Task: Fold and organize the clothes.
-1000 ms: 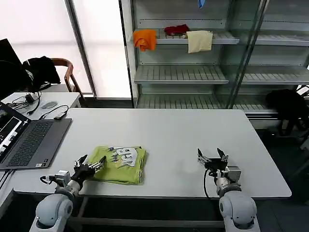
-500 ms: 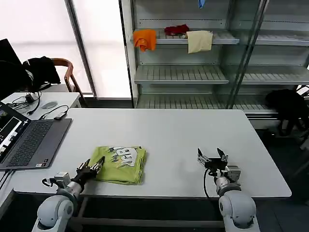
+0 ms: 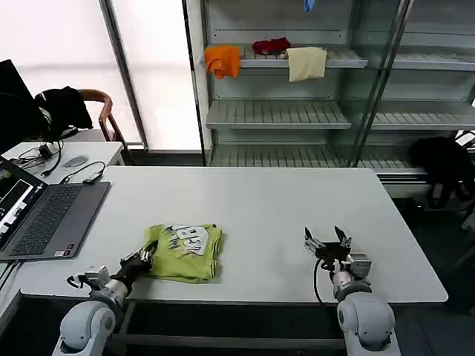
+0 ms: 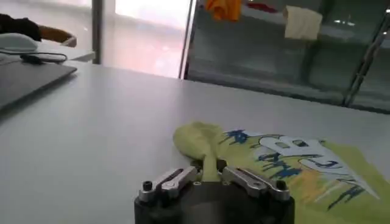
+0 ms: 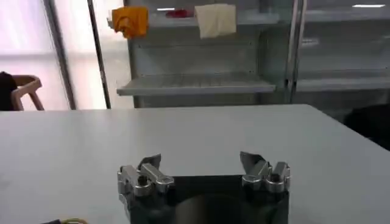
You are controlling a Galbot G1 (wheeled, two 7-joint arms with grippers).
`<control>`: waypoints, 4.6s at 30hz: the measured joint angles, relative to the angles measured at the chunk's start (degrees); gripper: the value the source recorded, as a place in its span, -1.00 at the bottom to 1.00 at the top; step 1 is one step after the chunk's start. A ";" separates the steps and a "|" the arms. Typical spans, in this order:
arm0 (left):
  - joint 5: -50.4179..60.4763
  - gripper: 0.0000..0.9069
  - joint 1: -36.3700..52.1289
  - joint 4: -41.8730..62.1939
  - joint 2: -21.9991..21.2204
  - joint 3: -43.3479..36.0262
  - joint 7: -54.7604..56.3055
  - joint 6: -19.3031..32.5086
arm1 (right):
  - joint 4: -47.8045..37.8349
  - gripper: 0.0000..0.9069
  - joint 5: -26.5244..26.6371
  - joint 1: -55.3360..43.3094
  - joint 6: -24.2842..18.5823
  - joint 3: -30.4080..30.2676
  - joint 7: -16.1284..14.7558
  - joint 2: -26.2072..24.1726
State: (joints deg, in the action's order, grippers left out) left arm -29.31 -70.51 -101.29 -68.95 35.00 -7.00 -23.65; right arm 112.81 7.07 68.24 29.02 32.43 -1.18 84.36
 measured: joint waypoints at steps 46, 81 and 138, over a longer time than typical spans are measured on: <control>19.45 -0.96 6.82 -11.65 12.34 -4.30 -3.45 -6.34 | -3.74 1.00 3.92 1.32 -3.66 1.10 -0.74 -2.08; 4.68 1.00 19.50 -10.04 -2.68 -28.39 12.23 -8.66 | -1.29 1.00 4.83 -0.35 -0.51 -2.07 -2.16 -0.22; 1.98 1.00 10.63 -8.93 1.07 -5.90 9.39 -6.45 | -4.30 -1.00 20.64 -4.85 4.56 -17.43 8.63 0.87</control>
State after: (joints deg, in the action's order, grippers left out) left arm -27.33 -59.87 -110.22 -67.88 29.10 2.39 -30.09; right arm 108.51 27.70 63.38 33.58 14.99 7.45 85.23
